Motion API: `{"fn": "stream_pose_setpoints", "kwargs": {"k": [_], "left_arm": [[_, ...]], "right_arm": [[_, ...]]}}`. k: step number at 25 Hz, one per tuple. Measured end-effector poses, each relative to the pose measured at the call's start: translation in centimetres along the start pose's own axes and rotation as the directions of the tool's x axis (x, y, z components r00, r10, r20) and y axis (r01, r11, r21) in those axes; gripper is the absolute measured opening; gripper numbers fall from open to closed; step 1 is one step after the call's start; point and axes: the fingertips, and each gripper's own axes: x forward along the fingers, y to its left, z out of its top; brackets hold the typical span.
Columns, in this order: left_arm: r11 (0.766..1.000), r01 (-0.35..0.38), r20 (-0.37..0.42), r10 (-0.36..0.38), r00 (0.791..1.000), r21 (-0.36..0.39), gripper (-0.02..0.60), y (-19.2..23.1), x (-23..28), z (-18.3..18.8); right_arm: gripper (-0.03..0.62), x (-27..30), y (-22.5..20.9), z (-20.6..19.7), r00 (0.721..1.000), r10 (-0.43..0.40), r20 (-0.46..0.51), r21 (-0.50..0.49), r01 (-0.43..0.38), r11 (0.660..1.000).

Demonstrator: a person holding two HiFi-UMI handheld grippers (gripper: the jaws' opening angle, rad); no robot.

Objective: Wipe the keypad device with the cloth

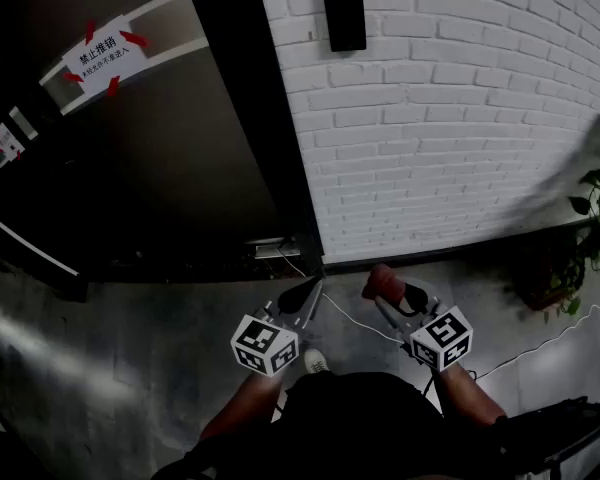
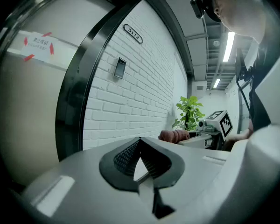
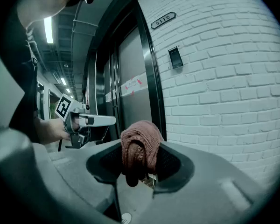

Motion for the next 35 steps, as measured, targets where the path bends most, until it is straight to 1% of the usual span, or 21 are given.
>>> {"fn": "stream_pose_setpoints", "kwargs": {"k": [3,6,12,15,19,23,26,28,31,35], "left_arm": [[1.0,0.002,0.013,-0.002,1.0,0.0,0.017,2.6,-0.1,1.1],[1.0,0.028,0.013,-0.028,1.0,0.002,0.017,4.9,0.0,1.9],[0.992,0.121,-0.007,-0.121,0.993,0.03,0.017,8.7,0.6,2.3],[0.988,0.153,-0.024,-0.152,0.988,0.019,0.017,9.7,0.8,1.8],[0.983,0.184,-0.021,-0.184,0.983,0.002,0.017,9.8,1.1,1.9],[0.987,0.162,-0.012,-0.162,0.987,0.005,0.017,10.9,1.1,2.4],[0.991,0.134,-0.011,-0.134,0.991,-0.007,0.017,11.1,1.4,2.3],[0.994,0.111,-0.01,-0.111,0.994,-0.02,0.017,11.2,1.9,2.1],[0.996,0.08,0.003,-0.08,0.997,-0.036,0.017,11.1,2.8,2.2],[0.998,0.046,0.019,-0.045,0.999,-0.041,0.017,11.0,4.2,2.6]], "right_arm": [[0.147,2.5,0.0,2.1,1.0,-0.005,0.015,-0.025,0.005,1.0],[0.147,4.9,0.1,3.5,0.999,-0.021,0.024,-0.03,0.022,0.999],[0.147,8.5,-0.4,5.2,0.991,-0.124,0.048,-0.056,0.126,0.99],[0.147,9.6,-1.5,7.1,0.984,-0.168,0.062,-0.094,0.173,0.98],[0.147,10.5,-4.2,12.2,0.974,-0.196,0.113,-0.186,0.214,0.959],[0.147,11.2,-6.7,19.8,0.964,-0.179,0.196,-0.281,0.23,0.932],[0.147,11.3,-8.4,26.2,0.949,-0.165,0.27,-0.371,0.261,0.891],[0.147,11.3,-9.7,30.3,0.934,-0.161,0.318,-0.428,0.293,0.855],[0.147,11.9,-11.9,35.3,0.913,-0.158,0.376,-0.491,0.34,0.802],[0.147,12.7,-14.0,41.0,0.886,-0.186,0.424,-0.57,0.42,0.706]]}}
